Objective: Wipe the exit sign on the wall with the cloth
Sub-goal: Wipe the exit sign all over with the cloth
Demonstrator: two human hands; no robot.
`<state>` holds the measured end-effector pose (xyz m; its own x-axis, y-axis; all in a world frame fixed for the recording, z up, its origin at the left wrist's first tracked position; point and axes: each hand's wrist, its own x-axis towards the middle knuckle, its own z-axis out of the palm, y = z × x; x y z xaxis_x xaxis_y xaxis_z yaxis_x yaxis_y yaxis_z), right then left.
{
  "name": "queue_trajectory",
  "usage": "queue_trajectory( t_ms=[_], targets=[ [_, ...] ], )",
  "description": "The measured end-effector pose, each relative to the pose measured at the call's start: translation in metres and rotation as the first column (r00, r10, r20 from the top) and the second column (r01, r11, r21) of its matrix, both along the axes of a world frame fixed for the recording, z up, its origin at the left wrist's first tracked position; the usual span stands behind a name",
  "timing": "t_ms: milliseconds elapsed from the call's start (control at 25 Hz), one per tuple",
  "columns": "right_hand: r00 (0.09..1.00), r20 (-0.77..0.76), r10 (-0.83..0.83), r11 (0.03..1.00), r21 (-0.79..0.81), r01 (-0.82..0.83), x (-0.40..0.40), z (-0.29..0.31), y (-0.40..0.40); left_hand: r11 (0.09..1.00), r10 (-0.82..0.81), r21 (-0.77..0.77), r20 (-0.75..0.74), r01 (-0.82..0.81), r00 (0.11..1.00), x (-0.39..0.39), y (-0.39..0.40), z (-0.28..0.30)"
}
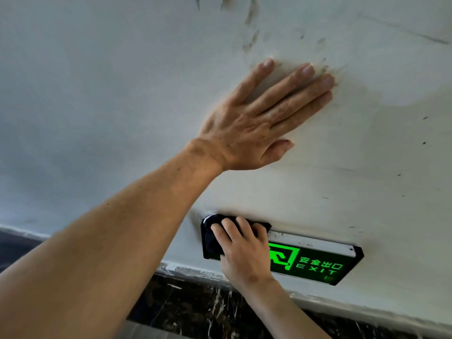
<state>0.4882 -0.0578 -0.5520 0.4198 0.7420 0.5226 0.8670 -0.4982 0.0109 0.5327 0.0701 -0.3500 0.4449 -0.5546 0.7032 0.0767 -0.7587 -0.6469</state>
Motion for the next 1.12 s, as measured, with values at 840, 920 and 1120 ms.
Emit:
queue_trajectory(
  t_ms=[840,920,1120],
  targets=[
    [0.978,-0.109,-0.177,0.984,-0.046,0.173,0.043,0.009,-0.096,0.997,0.051,0.049,0.068,-0.054,0.996,0.002,0.005,-0.004],
    [0.975,-0.126,-0.184,0.983,-0.042,0.18,0.046,0.008,-0.102,0.997,0.058,0.053,0.071,-0.062,0.996,0.001,0.005,-0.004],
    [0.969,-0.183,-0.168,0.984,0.025,0.175,0.056,0.011,-0.121,0.996,0.061,0.064,0.071,-0.065,0.996,0.001,0.005,-0.003]
  ],
)
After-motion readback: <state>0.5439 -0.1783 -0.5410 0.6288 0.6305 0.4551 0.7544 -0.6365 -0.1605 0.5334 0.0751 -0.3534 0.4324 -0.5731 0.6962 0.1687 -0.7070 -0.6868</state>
